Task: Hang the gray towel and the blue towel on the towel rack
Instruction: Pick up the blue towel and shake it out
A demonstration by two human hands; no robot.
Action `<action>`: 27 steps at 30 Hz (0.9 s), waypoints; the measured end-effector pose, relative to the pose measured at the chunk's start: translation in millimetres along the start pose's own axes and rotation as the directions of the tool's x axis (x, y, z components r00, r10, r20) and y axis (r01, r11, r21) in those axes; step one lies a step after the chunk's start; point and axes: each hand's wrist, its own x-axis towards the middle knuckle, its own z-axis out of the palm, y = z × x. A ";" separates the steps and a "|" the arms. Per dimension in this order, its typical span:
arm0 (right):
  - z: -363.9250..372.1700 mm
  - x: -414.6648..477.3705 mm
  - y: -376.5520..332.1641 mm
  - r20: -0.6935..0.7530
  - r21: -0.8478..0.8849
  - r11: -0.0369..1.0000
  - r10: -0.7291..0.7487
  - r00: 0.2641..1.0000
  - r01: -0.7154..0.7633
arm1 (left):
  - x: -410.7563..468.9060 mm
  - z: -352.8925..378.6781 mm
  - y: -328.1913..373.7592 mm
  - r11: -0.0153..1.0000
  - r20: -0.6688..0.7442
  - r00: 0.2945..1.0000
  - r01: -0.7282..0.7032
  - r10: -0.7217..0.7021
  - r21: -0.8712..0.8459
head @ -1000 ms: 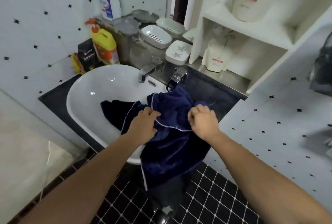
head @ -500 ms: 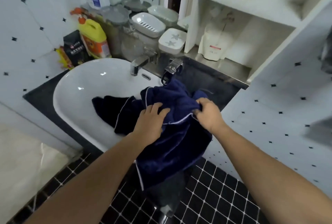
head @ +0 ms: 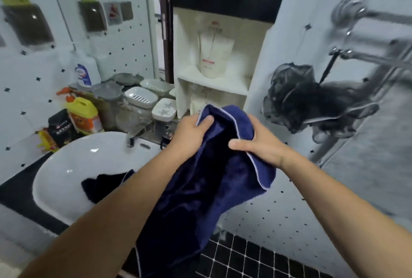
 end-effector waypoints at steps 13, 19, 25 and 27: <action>-178.9 -171.3 -36.8 -0.253 -0.296 0.940 -0.250 0.935 0.171 | -71.1 180.0 165.3 0.955 0.517 0.821 -0.295 0.242 0.020; -299.0 -253.5 -34.5 -0.588 -0.262 0.948 -0.306 0.749 0.181 | -97.3 253.9 163.3 0.967 0.595 0.793 -0.234 0.132 0.097; -365.4 -315.7 -17.3 -0.743 -0.087 0.982 -0.176 0.646 0.168 | -108.8 303.3 133.4 0.988 0.574 0.818 -0.053 -0.041 0.146; -366.3 -322.0 -12.3 -0.755 0.091 0.976 -0.060 0.653 0.196 | -117.1 326.0 148.7 0.952 0.497 0.868 -0.157 0.005 0.264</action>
